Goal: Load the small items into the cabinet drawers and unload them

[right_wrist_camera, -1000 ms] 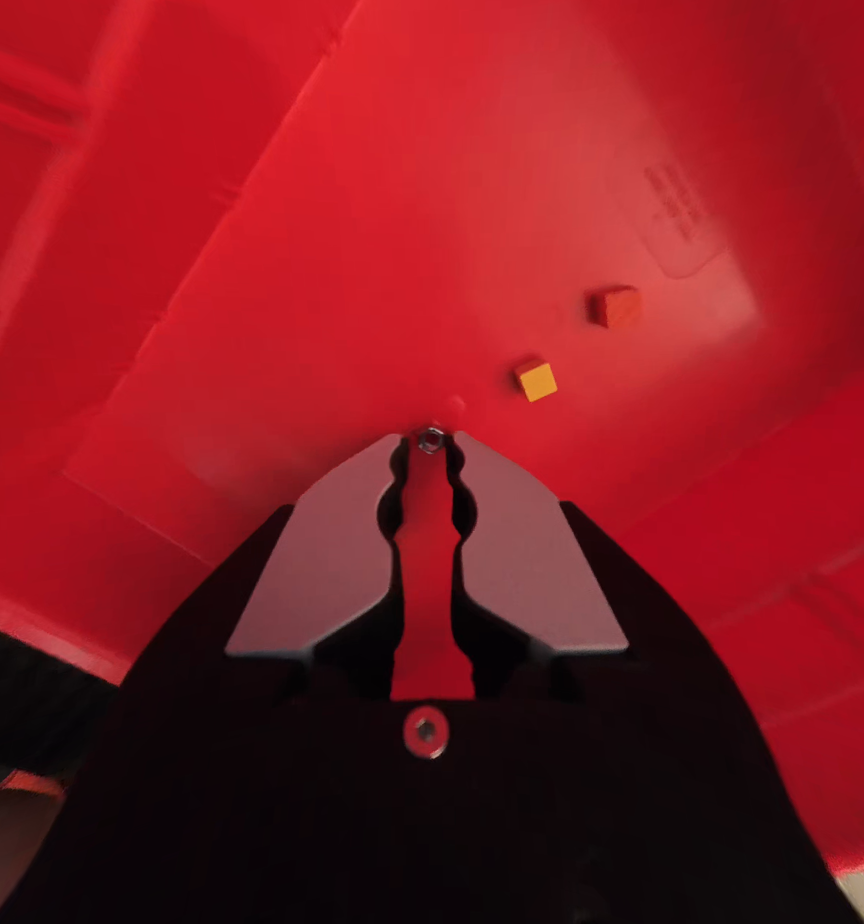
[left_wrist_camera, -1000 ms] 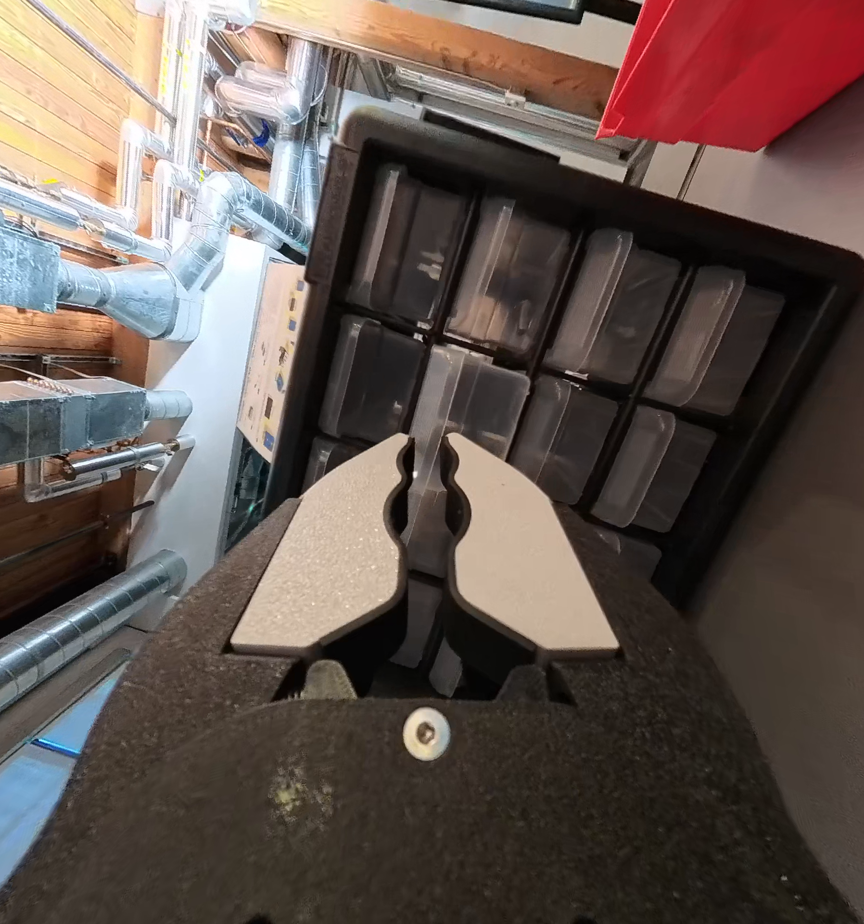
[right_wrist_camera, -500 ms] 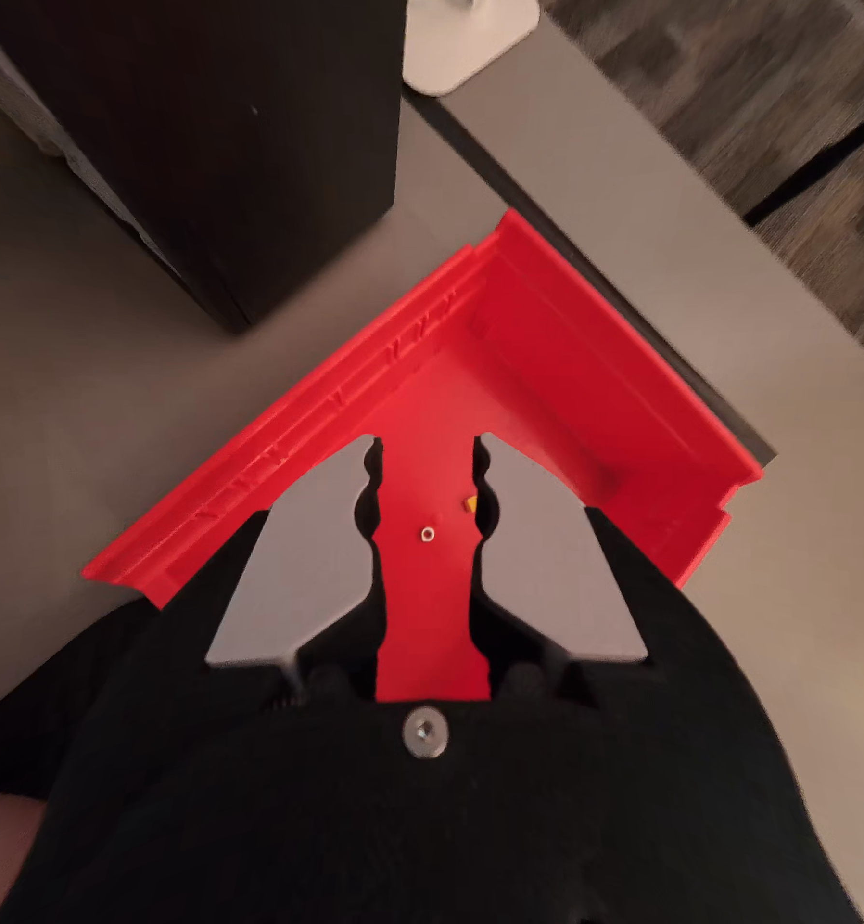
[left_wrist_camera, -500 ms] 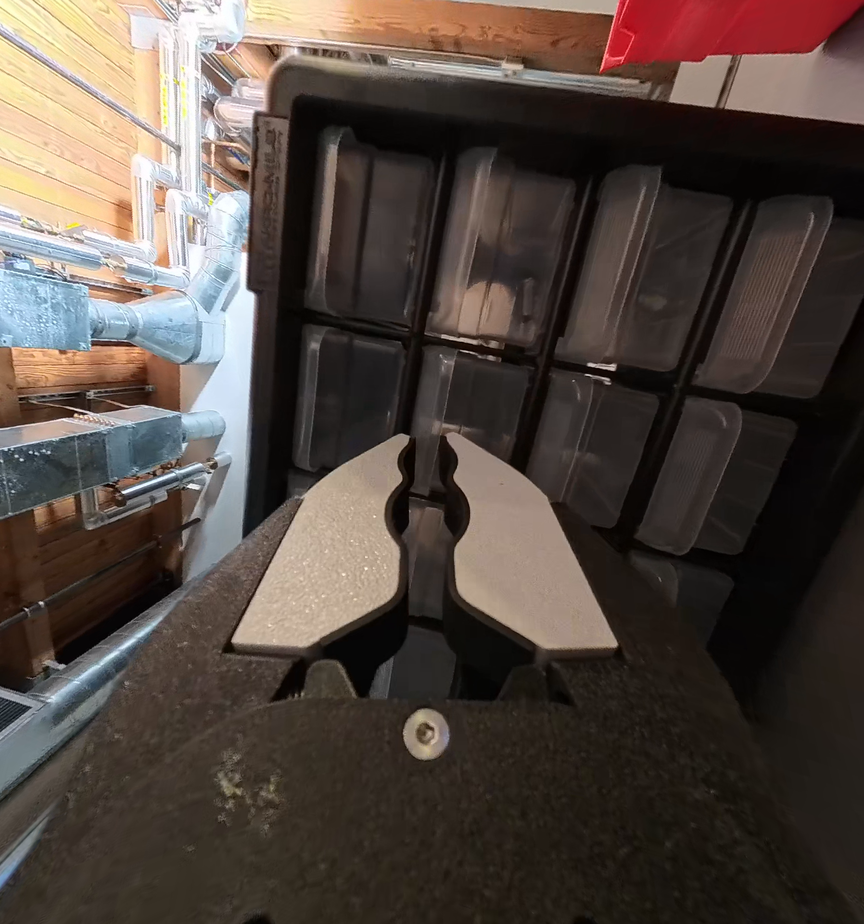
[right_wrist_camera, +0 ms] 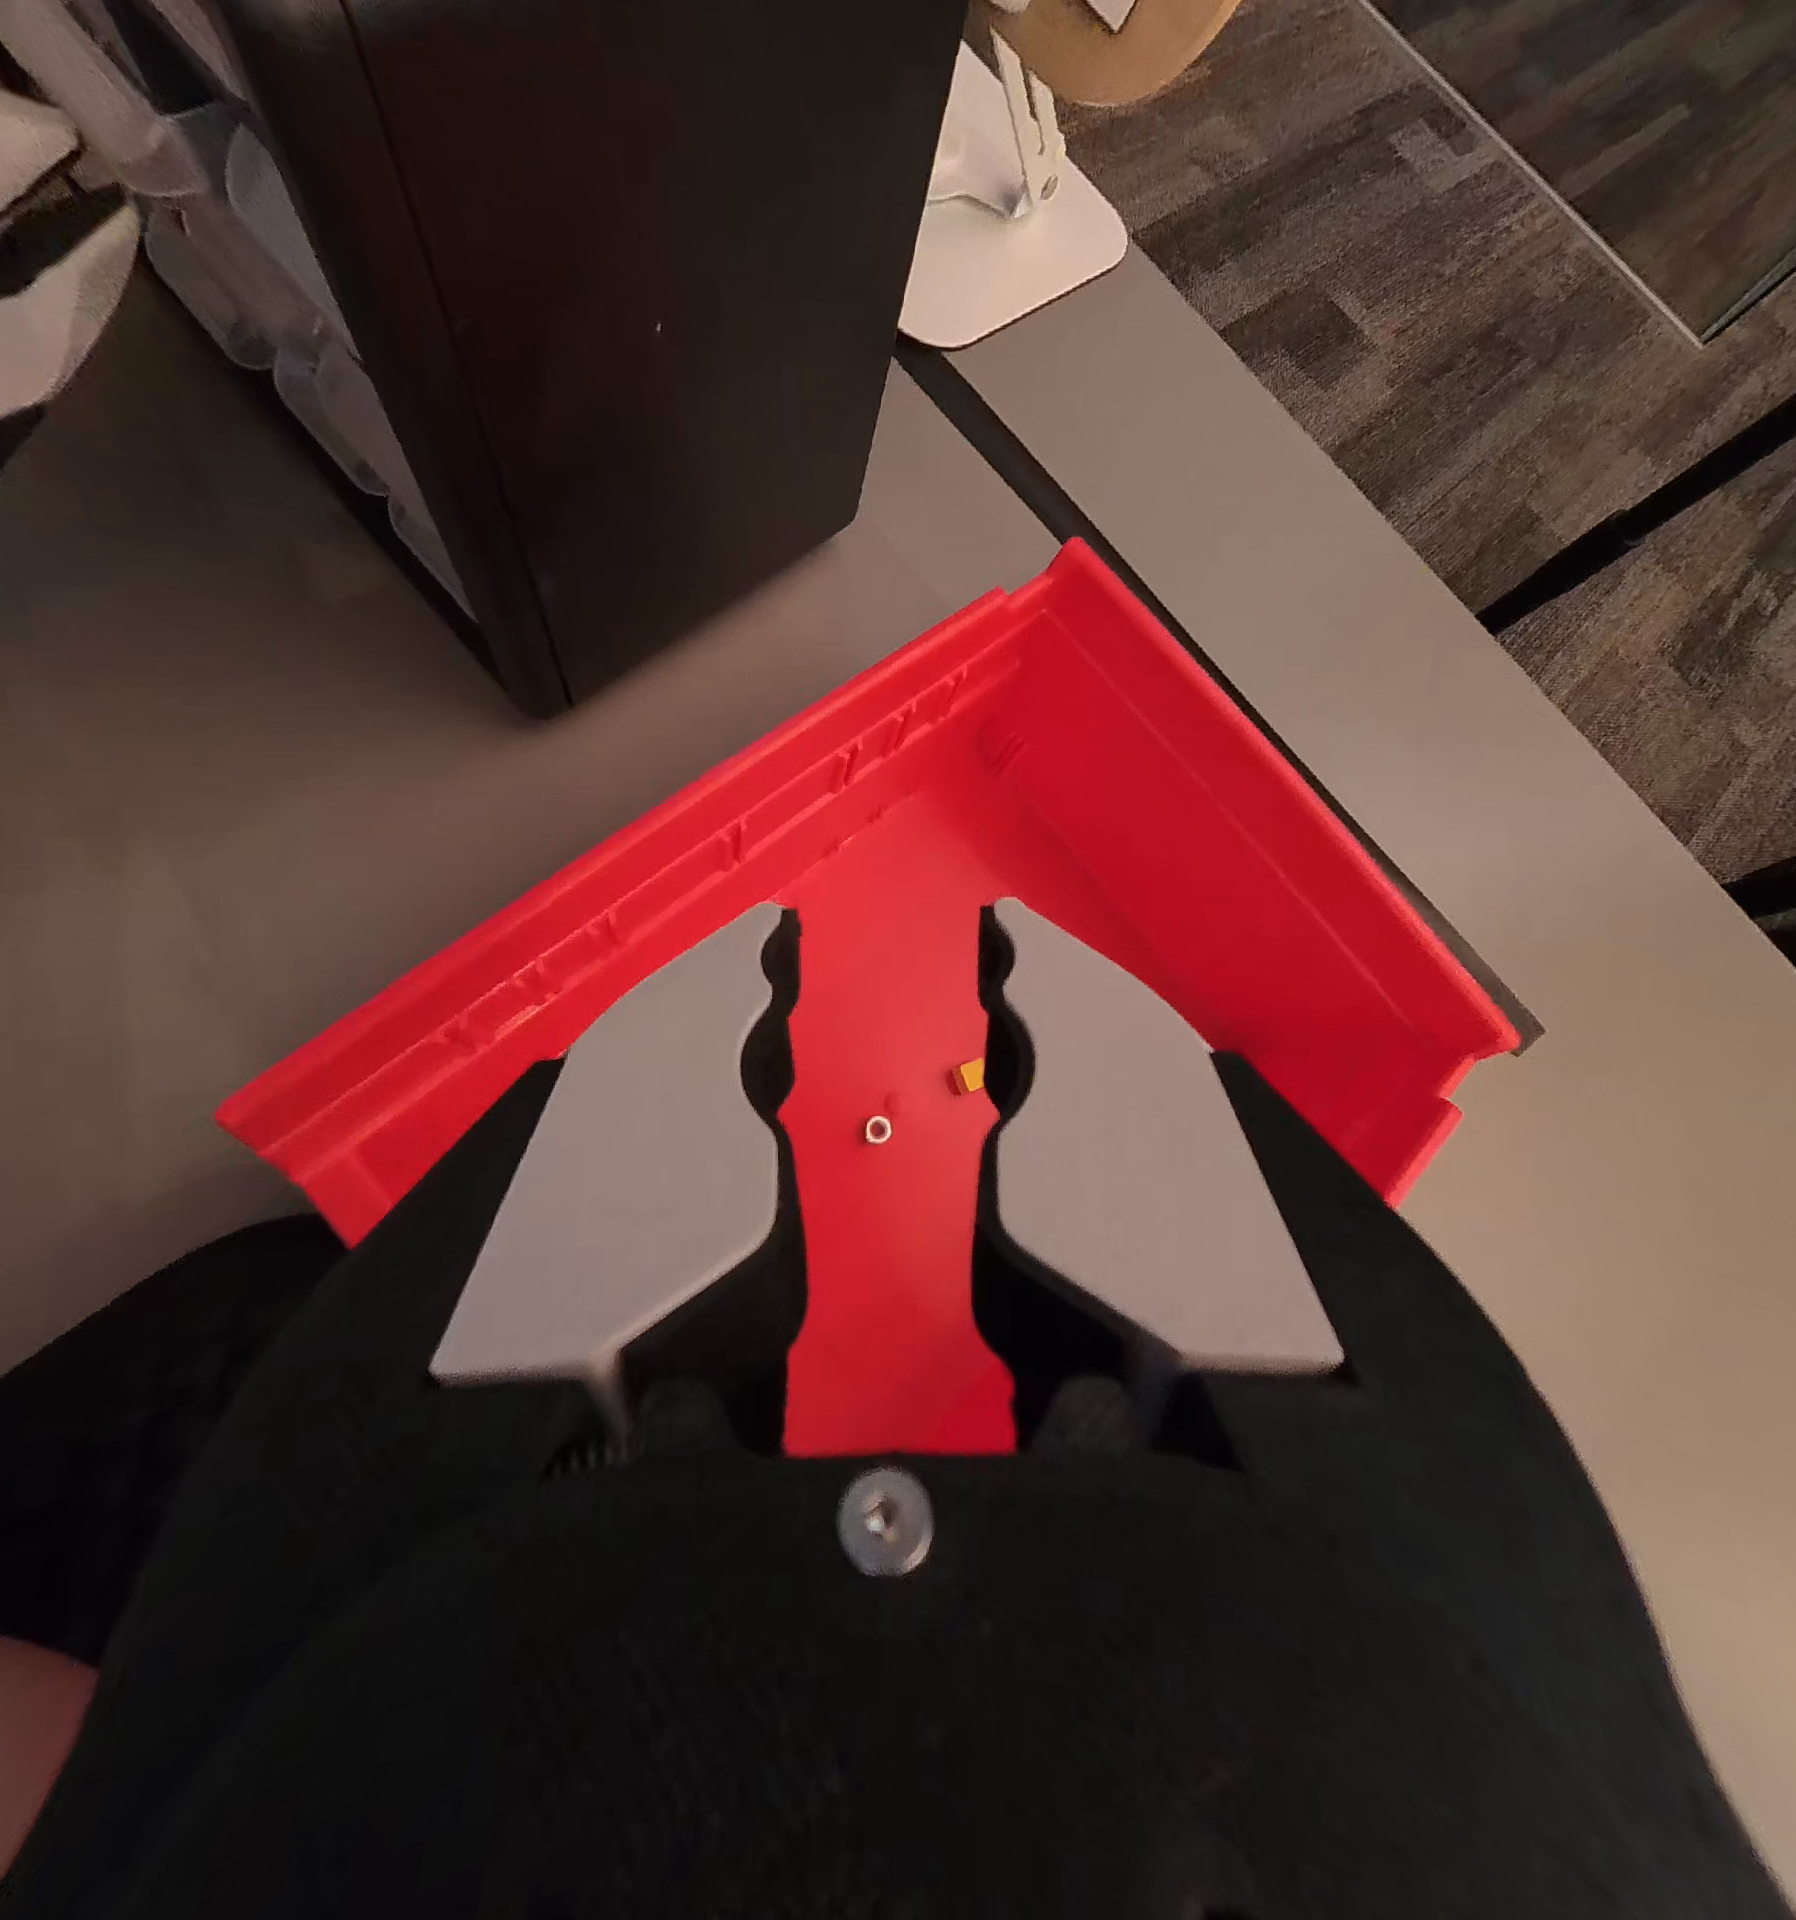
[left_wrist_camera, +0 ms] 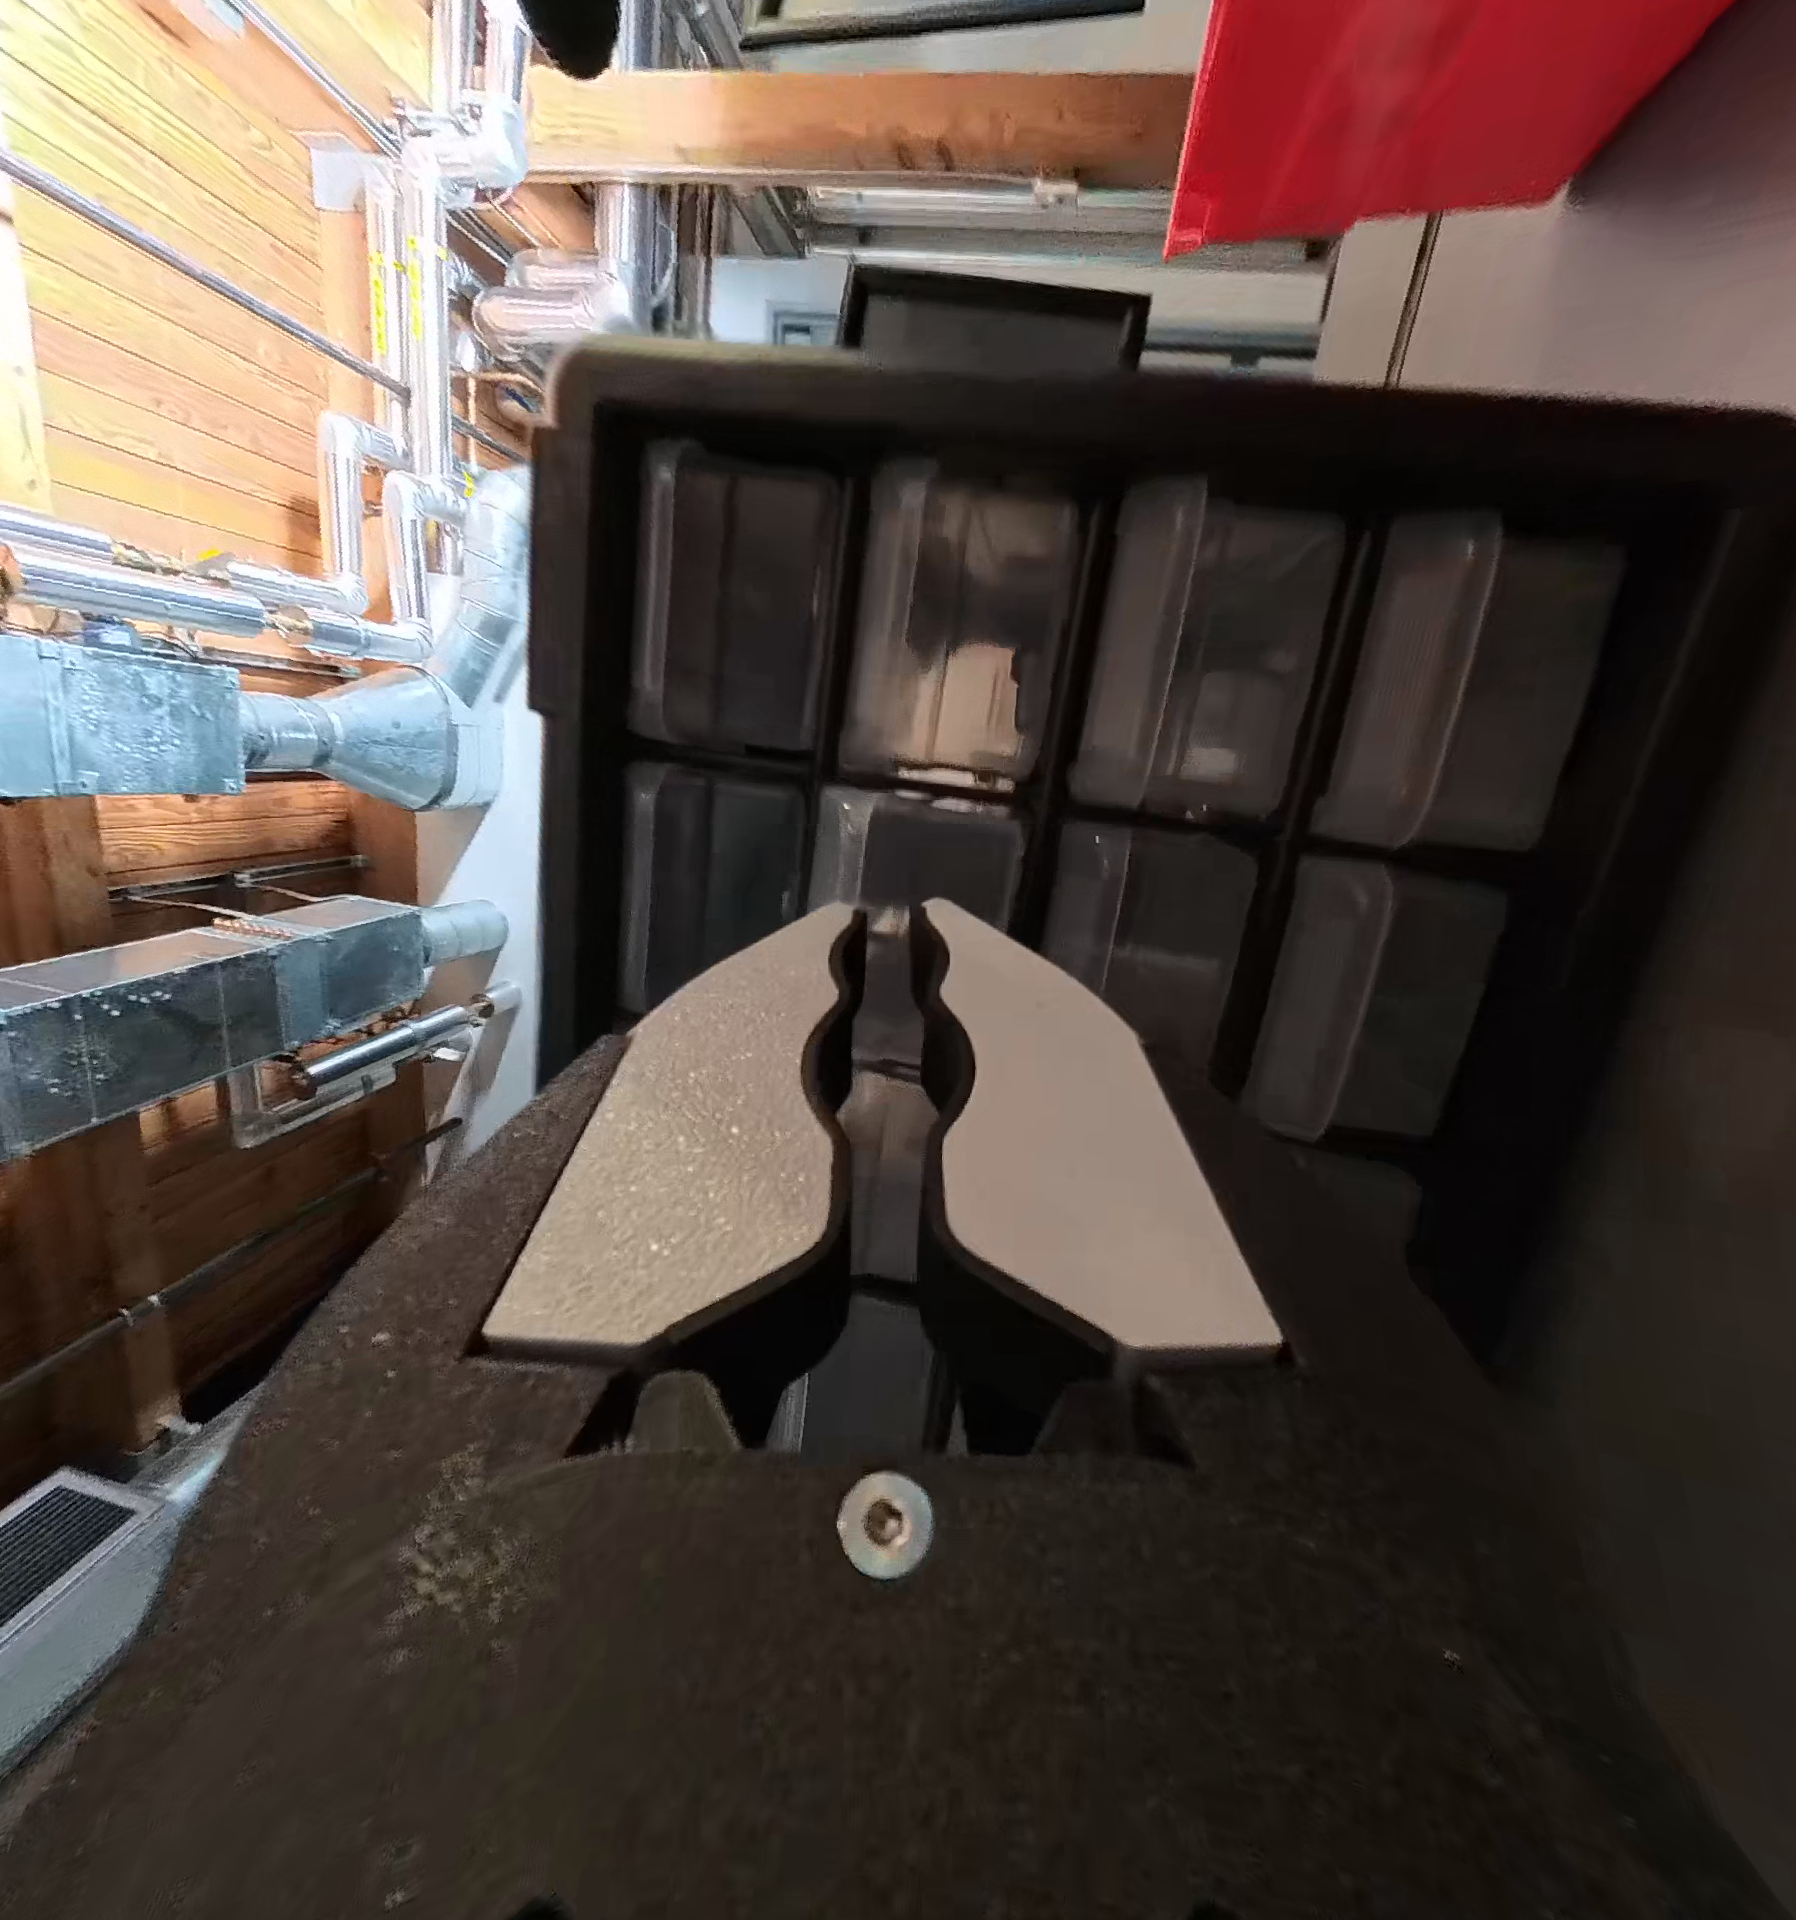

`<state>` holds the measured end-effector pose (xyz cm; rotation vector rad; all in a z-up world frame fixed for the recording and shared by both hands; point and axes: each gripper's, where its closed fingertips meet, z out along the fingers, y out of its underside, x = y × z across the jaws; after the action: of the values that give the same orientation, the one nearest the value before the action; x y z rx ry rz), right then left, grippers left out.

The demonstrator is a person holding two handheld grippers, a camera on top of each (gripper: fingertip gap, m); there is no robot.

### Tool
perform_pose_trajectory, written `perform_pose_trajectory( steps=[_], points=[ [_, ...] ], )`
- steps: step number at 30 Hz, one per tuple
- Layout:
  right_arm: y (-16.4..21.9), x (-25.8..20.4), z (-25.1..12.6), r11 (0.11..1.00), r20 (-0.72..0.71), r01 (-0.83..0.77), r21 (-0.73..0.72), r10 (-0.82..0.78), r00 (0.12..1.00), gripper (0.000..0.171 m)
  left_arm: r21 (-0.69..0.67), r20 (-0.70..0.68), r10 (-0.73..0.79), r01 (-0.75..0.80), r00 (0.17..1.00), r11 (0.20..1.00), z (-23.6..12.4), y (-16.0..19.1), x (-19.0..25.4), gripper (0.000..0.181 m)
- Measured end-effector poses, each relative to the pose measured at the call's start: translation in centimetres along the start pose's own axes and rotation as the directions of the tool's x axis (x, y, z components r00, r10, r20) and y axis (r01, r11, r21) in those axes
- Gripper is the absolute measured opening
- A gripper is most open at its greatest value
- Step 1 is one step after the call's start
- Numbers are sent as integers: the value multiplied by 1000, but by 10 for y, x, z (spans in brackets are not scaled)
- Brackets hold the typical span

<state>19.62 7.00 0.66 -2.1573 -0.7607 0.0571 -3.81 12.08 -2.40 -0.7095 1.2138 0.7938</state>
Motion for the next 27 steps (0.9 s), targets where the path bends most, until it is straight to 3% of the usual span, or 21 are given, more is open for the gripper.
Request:
perform_pose_trajectory(
  steps=[4,11,17,21,27],
  points=[
    [-1,-2,-4,999,23,-15,36,14,1000,34,-63,-47,7,-10,999,998,11,13,5,8],
    [-3,-4,-8,995,64,-19,96,12,998,34,-82,-69,-11,5,998,997,14,6,12,12],
    [-1,-1,-10,994,72,-31,108,23,997,34,-37,-40,-50,49,998,998,2,-11,0,12],
    [-6,-5,-9,993,82,-18,117,8,997,34,-31,-27,-114,113,993,993,10,-20,-9,17],
    [-3,-7,-4,996,96,-12,92,4,995,34,14,-11,-89,89,996,996,21,-35,-10,21]
  ],
)
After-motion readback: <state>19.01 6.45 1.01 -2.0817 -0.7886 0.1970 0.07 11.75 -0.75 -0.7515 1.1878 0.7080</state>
